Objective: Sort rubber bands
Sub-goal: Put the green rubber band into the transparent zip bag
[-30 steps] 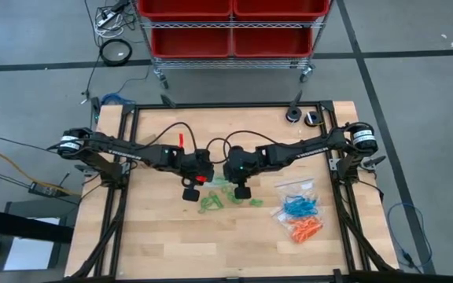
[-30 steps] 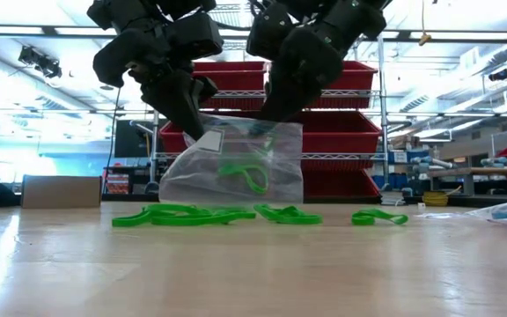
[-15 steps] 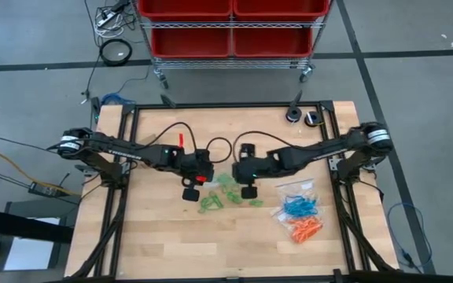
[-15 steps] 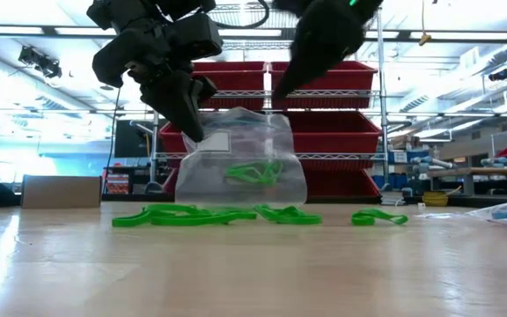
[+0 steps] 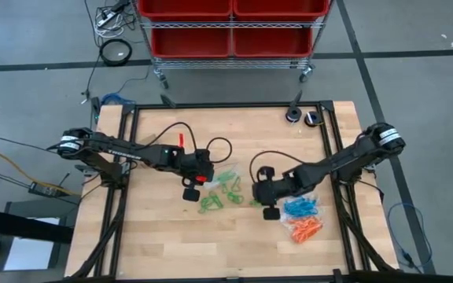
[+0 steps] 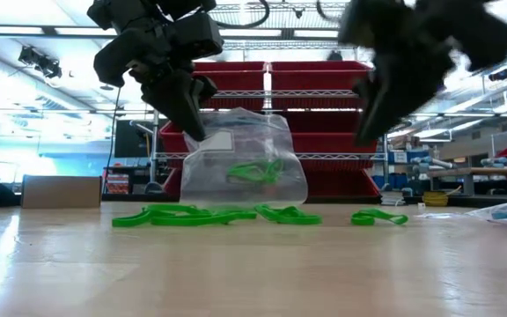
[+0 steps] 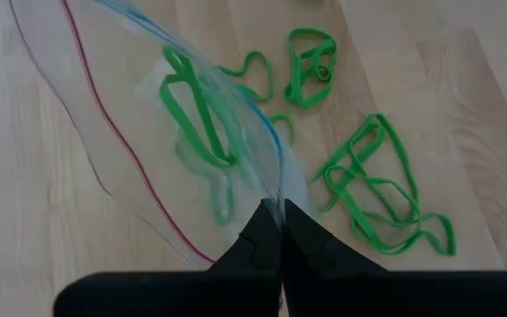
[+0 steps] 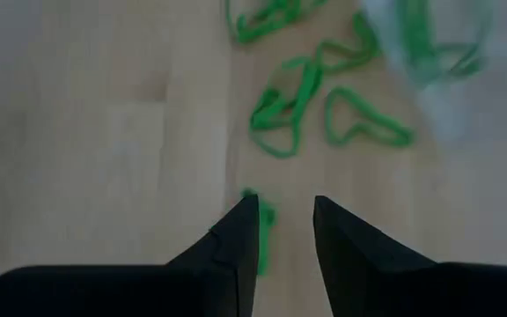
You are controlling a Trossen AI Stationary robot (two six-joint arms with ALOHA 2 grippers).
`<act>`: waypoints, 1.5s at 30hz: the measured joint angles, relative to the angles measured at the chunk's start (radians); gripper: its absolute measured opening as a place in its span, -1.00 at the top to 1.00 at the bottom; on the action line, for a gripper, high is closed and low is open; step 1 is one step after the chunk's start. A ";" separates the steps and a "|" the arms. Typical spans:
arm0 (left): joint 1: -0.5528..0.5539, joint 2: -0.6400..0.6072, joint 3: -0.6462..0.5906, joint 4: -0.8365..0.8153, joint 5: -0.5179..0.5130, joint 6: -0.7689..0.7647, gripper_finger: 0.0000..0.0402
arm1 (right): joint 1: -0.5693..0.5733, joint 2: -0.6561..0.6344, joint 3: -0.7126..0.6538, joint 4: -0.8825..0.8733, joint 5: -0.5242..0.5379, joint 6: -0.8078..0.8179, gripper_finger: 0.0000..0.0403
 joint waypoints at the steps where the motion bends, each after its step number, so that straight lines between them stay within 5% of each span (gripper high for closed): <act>1: 0.000 0.000 0.000 0.003 0.000 0.000 0.99 | 0.002 0.000 -0.038 0.054 -0.006 0.019 0.52; 12: 0.000 0.000 0.000 0.016 0.000 0.000 0.99 | -0.014 0.000 -0.301 0.464 -0.110 0.098 0.51; 24: 0.000 0.000 0.000 0.020 0.000 0.000 0.99 | -0.024 0.003 -0.403 0.605 -0.122 0.029 0.51; 36: 0.000 0.000 0.000 0.033 0.001 -0.001 0.99 | -0.049 0.276 -0.321 0.805 -0.157 0.020 0.62; 40: -0.006 0.000 0.000 0.035 0.001 -0.013 0.99 | -0.051 0.284 -0.285 0.780 -0.153 -0.036 0.94; 45: -0.009 0.000 0.000 0.041 0.001 -0.013 0.99 | -0.056 0.215 -0.262 0.693 -0.162 -0.069 0.99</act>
